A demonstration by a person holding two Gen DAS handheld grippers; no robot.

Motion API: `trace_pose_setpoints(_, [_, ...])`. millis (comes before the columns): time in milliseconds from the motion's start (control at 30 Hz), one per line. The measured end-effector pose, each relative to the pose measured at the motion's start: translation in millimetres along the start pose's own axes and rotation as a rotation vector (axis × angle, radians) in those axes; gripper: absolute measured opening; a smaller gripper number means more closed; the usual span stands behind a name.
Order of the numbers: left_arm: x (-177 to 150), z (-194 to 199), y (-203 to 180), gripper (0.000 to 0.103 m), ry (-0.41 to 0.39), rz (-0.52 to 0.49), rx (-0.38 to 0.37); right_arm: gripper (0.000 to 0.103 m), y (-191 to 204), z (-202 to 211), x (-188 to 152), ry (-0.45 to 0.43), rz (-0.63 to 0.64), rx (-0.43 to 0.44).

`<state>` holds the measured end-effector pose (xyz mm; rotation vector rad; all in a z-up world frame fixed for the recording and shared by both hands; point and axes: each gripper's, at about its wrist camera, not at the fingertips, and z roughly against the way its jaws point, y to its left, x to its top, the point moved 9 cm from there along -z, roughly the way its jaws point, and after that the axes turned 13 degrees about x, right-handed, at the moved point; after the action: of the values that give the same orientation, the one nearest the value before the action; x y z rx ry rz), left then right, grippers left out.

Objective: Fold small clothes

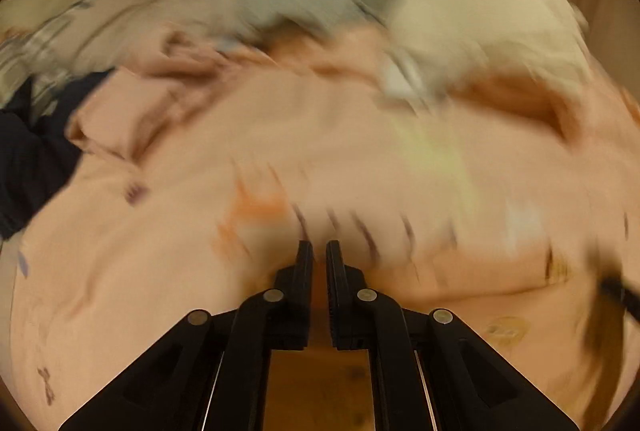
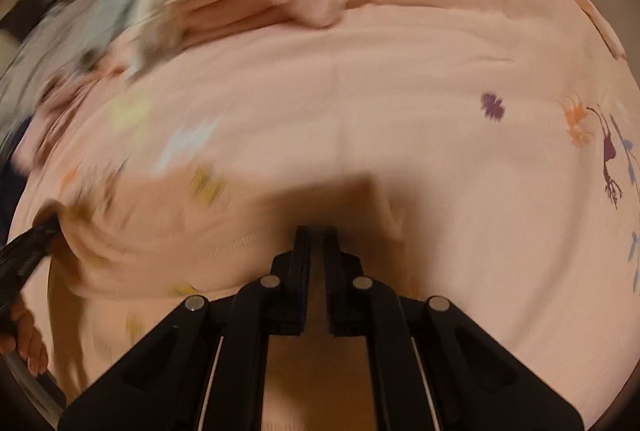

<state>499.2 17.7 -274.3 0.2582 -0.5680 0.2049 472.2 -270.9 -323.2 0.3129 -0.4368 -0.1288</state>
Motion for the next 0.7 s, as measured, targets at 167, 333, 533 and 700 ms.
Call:
trace_pose_setpoints(167, [0.9,41.6,49.2,0.008,-0.049,0.087,-0.157,0.013,-7.4,29.8,13.1,-0.085,-0.107,0.146])
trace_pose_setpoints(333, [-59.8,63.2,88.2,0.05,0.098,0.096,-0.265,0.05,-21.6,85.6,-32.5,-0.085,-0.118,0.194])
trace_pose_setpoints(533, [-142.1,101.3,121.8,0.077,0.183,0.313,-0.471,0.096,-34.6,129.3,-115.2,-0.104,-0.245,0.301])
trace_pose_setpoints(700, [-201.3,107.6,96.7,0.08,0.321,0.343,-0.629,0.097,-21.4,113.6,-186.6,-0.002,-0.416,0.465])
